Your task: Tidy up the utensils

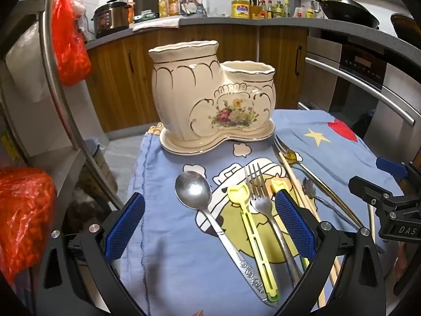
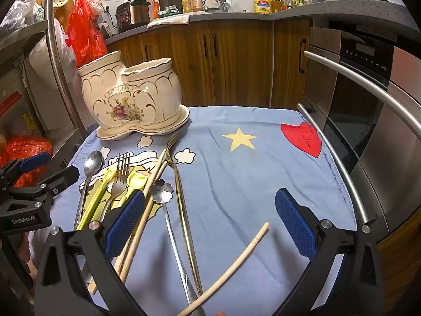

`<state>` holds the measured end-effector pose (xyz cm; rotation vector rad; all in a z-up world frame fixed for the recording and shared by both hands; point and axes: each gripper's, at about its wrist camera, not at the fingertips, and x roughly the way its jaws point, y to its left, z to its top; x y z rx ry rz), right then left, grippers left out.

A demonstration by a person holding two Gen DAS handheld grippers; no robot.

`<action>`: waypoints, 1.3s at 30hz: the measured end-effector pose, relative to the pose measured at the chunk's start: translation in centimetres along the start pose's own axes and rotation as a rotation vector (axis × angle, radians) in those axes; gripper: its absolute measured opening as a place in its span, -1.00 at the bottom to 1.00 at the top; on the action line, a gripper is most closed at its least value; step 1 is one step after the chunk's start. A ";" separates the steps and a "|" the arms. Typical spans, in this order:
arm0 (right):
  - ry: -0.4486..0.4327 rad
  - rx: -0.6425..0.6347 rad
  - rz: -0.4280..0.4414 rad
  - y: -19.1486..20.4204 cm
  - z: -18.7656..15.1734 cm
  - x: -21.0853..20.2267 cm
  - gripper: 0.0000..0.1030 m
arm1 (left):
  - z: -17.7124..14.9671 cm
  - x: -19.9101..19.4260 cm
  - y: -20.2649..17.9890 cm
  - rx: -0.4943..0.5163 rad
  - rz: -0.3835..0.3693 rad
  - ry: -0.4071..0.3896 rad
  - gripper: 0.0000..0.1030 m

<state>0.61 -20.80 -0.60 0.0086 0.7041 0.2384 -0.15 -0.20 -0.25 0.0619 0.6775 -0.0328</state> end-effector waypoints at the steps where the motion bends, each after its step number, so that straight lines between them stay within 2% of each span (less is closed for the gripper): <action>1: 0.000 0.001 0.000 0.0 0.0 0.0 0.90 | 0.0 0.0 0.0 0.001 -0.001 0.001 0.91; 39: 0.004 -0.001 -0.003 -0.1 0.0 0.0 0.90 | 0.2 0.4 -0.4 0.006 -0.004 0.020 0.91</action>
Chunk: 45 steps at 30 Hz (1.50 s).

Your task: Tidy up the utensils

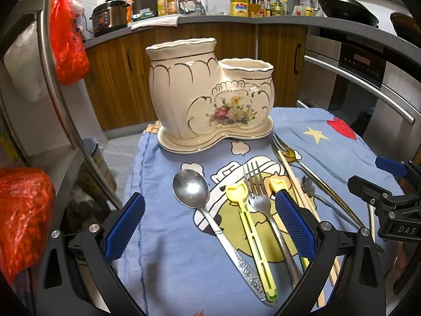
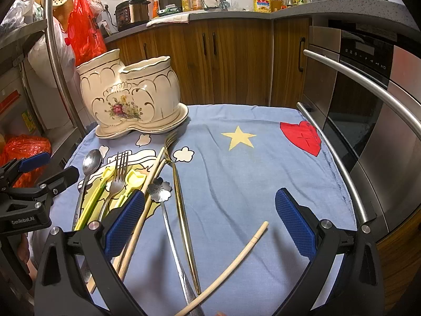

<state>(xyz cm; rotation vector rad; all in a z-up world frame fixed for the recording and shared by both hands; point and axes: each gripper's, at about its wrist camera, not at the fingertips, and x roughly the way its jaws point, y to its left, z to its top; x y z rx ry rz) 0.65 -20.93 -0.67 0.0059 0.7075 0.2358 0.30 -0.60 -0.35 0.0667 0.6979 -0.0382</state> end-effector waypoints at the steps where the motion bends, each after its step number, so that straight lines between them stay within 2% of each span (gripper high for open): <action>1: 0.000 0.000 0.000 0.0 0.0 0.0 0.90 | -0.1 -0.1 0.1 -0.001 -0.002 -0.002 0.91; 32: -0.006 0.010 -0.007 -0.2 -0.2 -0.4 0.90 | -0.3 0.2 -0.1 0.008 -0.001 0.006 0.91; 38: -0.008 0.184 -0.001 -3.8 -0.1 -1.5 0.90 | -0.3 0.2 -0.1 0.011 -0.006 0.010 0.91; 43: -0.031 0.231 -0.006 -4.8 -0.5 -2.5 0.90 | -0.6 0.2 -0.7 0.047 0.017 0.009 0.91; 45: -0.020 0.222 0.021 -4.5 -0.7 -2.7 0.90 | -0.6 0.1 -0.7 0.051 0.018 0.007 0.91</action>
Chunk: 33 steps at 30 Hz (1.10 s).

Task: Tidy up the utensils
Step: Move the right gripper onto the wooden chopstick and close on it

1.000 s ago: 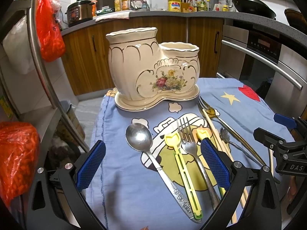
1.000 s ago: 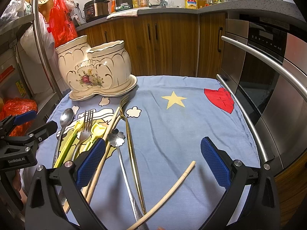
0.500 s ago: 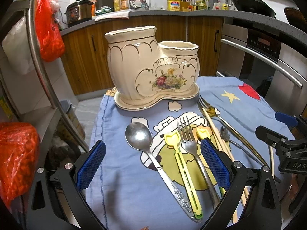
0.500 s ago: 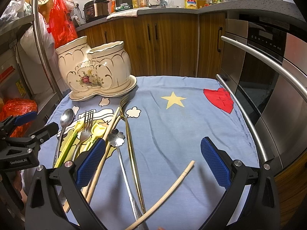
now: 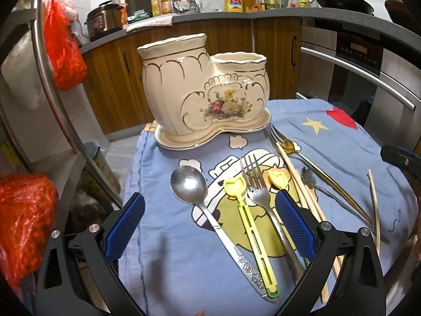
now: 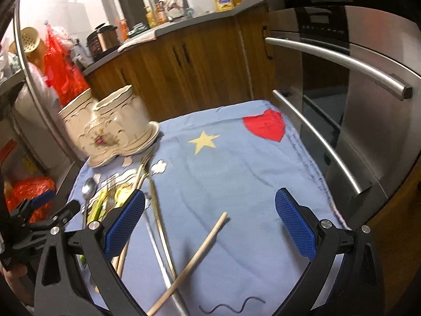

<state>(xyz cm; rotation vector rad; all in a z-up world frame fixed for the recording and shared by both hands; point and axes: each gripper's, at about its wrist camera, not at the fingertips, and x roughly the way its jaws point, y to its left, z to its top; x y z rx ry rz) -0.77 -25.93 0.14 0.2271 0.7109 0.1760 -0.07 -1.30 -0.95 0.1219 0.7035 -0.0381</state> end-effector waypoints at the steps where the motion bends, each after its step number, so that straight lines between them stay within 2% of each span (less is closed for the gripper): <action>1: 0.012 -0.001 0.011 0.2 -0.2 0.0 0.90 | 0.0 0.0 0.0 0.000 0.001 0.001 0.91; 4: 0.066 -0.032 0.004 1.2 -1.1 0.2 0.85 | -0.1 -0.1 0.1 -0.001 0.000 0.004 0.91; 8: 0.097 -0.073 -0.022 2.1 -2.1 0.1 0.48 | -0.2 -0.2 0.3 0.002 0.007 0.003 0.91; 12: 0.129 -0.062 0.008 2.1 -2.7 0.2 0.12 | -0.3 -0.2 0.3 0.005 0.010 0.007 0.90; 17: 0.162 -0.058 -0.003 2.1 -3.1 0.8 -0.02 | -0.4 -0.2 0.1 0.013 0.013 0.010 0.91; 21: 0.176 -0.065 -0.033 1.9 -3.3 1.3 -0.34 | -0.4 -0.1 0.1 0.014 0.014 0.012 0.91; 23: 0.193 -0.073 -0.039 1.9 -3.5 1.7 -0.42 | -0.4 -0.1 0.0 0.014 0.013 0.011 0.90; 30: 0.171 -0.137 -0.110 2.2 -3.5 2.5 -0.83 | -0.4 0.0 0.2 0.011 0.011 0.012 0.90; 33: 0.162 -0.147 -0.106 2.1 -3.5 2.7 -0.89 | -0.3 0.0 0.5 -0.001 0.009 0.019 0.90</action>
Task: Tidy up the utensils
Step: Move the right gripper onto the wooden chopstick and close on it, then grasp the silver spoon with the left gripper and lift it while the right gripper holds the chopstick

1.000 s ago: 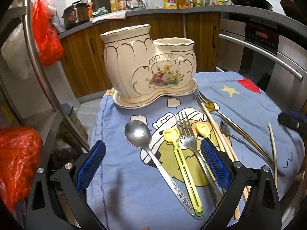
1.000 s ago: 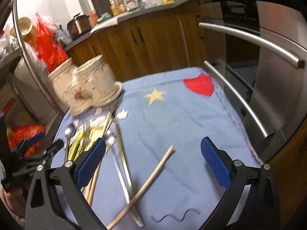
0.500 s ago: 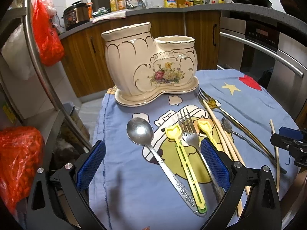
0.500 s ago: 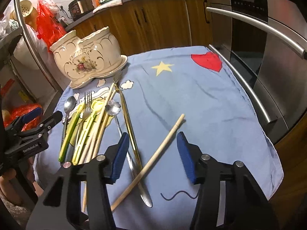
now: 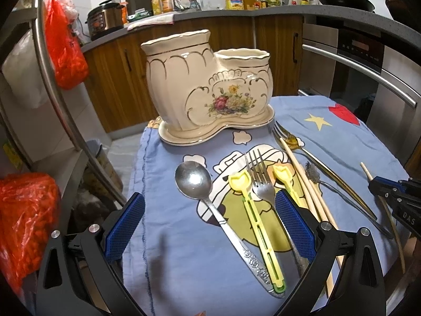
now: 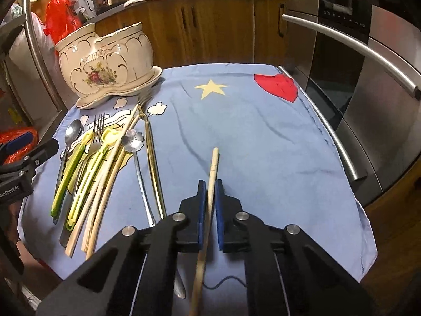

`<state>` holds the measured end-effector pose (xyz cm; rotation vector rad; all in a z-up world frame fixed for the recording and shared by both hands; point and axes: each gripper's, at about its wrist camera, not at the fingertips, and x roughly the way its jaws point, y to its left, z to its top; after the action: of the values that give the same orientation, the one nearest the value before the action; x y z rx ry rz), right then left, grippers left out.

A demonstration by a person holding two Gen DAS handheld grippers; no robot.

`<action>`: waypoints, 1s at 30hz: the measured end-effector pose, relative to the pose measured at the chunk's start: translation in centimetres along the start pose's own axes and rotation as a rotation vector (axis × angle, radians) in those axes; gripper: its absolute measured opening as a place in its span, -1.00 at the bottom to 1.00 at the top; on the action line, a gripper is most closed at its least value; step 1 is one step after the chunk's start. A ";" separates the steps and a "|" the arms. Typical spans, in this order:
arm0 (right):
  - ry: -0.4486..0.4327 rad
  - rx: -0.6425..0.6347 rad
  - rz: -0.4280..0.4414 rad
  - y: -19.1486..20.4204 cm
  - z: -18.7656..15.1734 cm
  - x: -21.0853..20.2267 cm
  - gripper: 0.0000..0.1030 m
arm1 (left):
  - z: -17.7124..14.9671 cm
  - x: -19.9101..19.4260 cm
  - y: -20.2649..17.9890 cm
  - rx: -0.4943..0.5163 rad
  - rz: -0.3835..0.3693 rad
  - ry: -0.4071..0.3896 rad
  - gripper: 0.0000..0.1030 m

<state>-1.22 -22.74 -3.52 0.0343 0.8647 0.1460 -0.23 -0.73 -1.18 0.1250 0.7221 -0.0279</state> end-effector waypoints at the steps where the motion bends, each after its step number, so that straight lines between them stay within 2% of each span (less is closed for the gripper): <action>1: 0.000 0.003 0.004 -0.1 0.1 0.0 -0.90 | 0.0 0.0 0.2 -0.005 -0.003 0.001 0.90; 5: -0.033 0.057 0.064 -1.0 0.7 -0.1 -0.90 | 0.1 0.2 1.2 -0.040 -0.019 0.018 0.90; 9: -0.091 0.067 0.065 -1.2 1.5 -0.8 -0.90 | -0.1 0.5 2.3 -0.087 -0.082 0.050 0.90; 12: -0.099 0.076 0.078 -1.4 1.9 -0.7 -0.90 | -0.4 0.8 2.0 -0.068 -0.115 0.087 0.90; 14: -0.094 0.079 0.093 -1.3 1.9 -0.6 -0.90 | -0.6 0.8 2.1 -0.063 -0.091 0.089 0.90; 19: -0.104 0.069 0.114 -1.0 1.8 -0.7 -0.90 | -0.8 1.7 3.4 -0.109 -0.096 0.133 0.81; 21: -0.110 0.064 0.118 -0.9 1.9 -0.7 -0.90 | -0.9 2.4 3.6 -0.120 -0.095 0.160 0.58; 23: -0.110 0.063 0.129 -0.8 2.0 -0.6 -0.90 | -0.9 2.8 3.5 -0.125 -0.101 0.178 0.24; 27: -0.114 0.055 0.143 -0.7 2.1 -0.5 -0.90 | -0.8 2.9 2.7 -0.129 -0.131 0.176 -0.03; 30: -0.112 0.050 0.153 -0.6 2.2 -0.5 -0.90 | -0.6 2.9 2.0 -0.121 -0.134 0.164 -0.30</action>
<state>0.19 -23.34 -1.82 0.1546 0.7533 0.2632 1.72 1.34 -3.33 -0.0373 0.8936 -0.1027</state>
